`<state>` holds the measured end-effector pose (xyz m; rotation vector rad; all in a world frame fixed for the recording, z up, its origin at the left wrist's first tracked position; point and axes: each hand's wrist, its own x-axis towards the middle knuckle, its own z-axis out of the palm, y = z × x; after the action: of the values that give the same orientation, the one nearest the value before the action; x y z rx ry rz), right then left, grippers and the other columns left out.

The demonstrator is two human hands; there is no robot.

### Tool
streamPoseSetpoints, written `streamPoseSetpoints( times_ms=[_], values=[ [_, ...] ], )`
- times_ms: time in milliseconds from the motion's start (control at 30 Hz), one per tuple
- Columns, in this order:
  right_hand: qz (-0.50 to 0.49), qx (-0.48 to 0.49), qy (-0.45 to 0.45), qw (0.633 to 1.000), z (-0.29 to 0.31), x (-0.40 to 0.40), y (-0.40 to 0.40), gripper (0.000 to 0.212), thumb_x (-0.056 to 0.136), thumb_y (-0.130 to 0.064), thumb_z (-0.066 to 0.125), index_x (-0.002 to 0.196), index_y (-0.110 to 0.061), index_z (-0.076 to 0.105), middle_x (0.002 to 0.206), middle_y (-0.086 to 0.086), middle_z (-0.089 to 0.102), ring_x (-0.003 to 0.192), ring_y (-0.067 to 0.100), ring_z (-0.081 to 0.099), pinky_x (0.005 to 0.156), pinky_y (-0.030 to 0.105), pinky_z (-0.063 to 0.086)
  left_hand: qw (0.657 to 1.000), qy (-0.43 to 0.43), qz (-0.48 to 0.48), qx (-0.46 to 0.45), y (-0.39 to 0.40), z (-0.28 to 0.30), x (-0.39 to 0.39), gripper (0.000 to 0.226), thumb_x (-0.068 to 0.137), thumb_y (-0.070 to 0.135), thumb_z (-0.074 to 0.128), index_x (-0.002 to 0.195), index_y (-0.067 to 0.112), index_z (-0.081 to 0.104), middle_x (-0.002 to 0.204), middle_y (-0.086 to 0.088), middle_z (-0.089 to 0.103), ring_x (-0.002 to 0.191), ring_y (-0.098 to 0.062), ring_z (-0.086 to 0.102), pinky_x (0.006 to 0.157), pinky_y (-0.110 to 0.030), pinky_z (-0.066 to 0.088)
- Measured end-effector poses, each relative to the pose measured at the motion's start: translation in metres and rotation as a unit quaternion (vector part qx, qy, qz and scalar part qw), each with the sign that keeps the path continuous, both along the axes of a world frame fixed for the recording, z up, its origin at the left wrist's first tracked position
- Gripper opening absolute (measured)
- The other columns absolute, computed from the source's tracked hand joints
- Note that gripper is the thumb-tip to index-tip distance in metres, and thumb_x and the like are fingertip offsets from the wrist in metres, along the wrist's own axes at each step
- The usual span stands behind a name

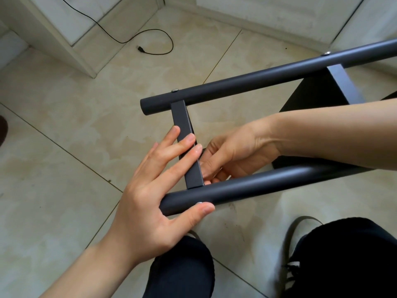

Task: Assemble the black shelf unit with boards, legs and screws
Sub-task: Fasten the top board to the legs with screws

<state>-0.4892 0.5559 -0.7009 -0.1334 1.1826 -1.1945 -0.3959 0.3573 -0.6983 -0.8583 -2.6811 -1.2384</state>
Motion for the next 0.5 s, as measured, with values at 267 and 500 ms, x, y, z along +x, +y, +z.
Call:
streamPoseSetpoints(
  times_ms=[267, 500],
  values=[
    [-0.011, -0.014, -0.012, 1.000, 0.0005, -0.0006, 0.0010, 0.015, 0.081, -0.016, 0.060, 0.088, -0.006, 0.069, 0.082, 0.005, 0.069, 0.073, 0.012, 0.067, 0.070, 0.024, 0.057, 1.000, 0.006, -0.002, 0.000, 0.0005, -0.0017, -0.0010, 0.063, 0.095, 0.051, 0.058, 0.139, 0.006, 0.049, 0.150, -0.008, 0.045, 0.150, -0.028, 0.032, 0.119, -0.052, 0.033],
    [-0.005, 0.004, -0.018, 1.000, -0.0026, 0.0007, -0.0002, 0.016, 0.090, -0.018, 0.058, 0.087, -0.008, 0.070, 0.087, 0.007, 0.067, 0.081, 0.016, 0.065, 0.082, 0.030, 0.054, 1.000, 0.006, -0.002, 0.000, 0.0003, -0.0025, -0.0012, 0.063, 0.095, 0.050, 0.058, 0.139, 0.006, 0.050, 0.150, -0.009, 0.046, 0.150, -0.028, 0.032, 0.119, -0.050, 0.032]
  ],
)
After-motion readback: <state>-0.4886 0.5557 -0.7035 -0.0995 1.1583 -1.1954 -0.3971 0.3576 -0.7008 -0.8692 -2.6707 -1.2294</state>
